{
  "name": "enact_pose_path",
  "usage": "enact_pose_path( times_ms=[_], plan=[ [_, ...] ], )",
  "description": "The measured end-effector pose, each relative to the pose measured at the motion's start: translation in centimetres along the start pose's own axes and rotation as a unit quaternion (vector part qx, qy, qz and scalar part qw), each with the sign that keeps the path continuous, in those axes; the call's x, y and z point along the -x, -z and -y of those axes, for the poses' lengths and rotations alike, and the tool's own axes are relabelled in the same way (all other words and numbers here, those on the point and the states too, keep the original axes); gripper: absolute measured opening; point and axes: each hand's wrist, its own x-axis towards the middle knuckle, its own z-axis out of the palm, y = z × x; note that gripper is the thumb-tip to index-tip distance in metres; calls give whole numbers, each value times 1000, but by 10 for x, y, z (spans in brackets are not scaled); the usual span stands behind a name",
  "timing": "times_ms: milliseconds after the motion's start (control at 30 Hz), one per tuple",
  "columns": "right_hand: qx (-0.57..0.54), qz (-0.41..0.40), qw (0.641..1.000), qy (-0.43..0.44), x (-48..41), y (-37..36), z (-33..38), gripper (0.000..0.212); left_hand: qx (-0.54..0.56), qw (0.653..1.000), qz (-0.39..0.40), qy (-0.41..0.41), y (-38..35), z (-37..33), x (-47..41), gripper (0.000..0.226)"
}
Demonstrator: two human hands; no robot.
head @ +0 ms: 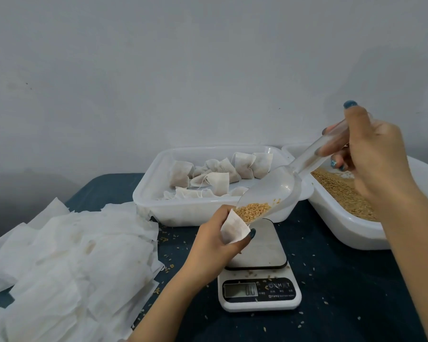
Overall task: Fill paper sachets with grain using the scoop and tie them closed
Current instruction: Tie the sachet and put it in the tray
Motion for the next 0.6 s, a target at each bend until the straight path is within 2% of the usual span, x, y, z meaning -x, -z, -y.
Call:
enact_pose_path(
  times_ms=[233, 333, 467, 600],
  plan=[
    [0, -15, 1000, -7, -1, 6, -1, 46, 25, 1000, -1, -3, 0, 1, 0, 24],
    [-9, -24, 999, -27, -2, 10, -7, 46, 39, 999, -11, -3, -1, 0, -1, 29],
    [-83, -60, 989, -108, -3, 18, -23, 40, 50, 998, -22, 5, -1, 3, -2, 35],
    [-161, -85, 965, -188, -3, 24, -47, 35, 66, 997, -39, 8, 1, 2, -3, 26]
  ],
)
